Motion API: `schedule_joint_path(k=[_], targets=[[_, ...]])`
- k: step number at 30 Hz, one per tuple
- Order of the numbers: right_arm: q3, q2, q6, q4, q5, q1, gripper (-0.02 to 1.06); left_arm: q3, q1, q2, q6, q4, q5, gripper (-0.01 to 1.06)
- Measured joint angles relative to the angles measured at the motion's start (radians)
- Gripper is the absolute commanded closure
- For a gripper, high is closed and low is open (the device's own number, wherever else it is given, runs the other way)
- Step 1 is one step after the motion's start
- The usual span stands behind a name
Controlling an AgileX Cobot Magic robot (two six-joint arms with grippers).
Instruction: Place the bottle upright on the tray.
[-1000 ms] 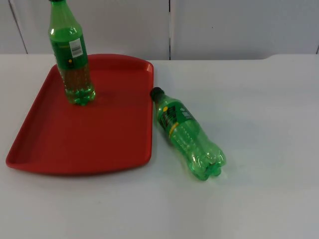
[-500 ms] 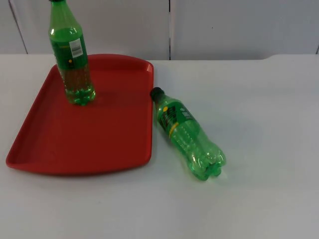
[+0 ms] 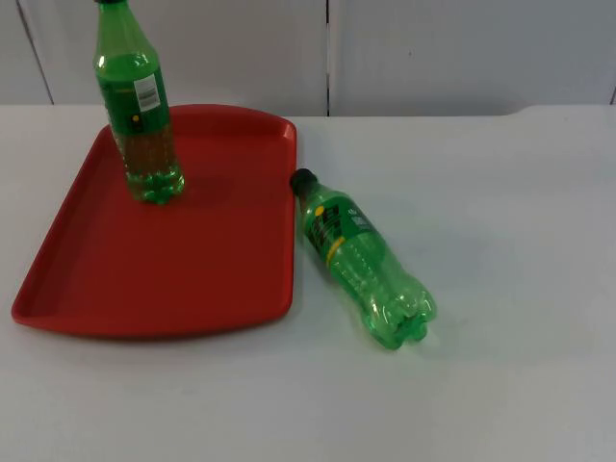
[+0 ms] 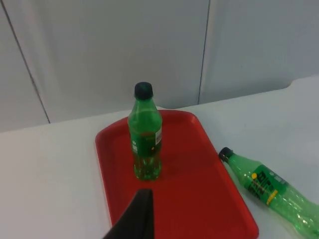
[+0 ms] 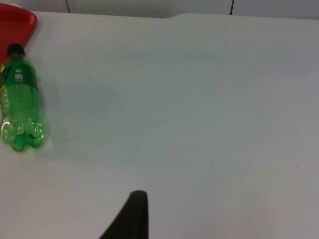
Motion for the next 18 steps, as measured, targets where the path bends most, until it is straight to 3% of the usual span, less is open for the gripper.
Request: schedule_joint_path(k=[8, 18], targets=[[0.0, 0.0, 0.0, 0.0, 0.0, 0.0, 0.08, 0.023, 0.0, -0.058, 0.0, 0.0, 0.036, 0.0], [0.0, 0.0, 0.0, 0.0, 0.0, 0.0, 0.08, 0.287, 0.0, -0.266, 0.002, 0.0, 0.0, 0.0]])
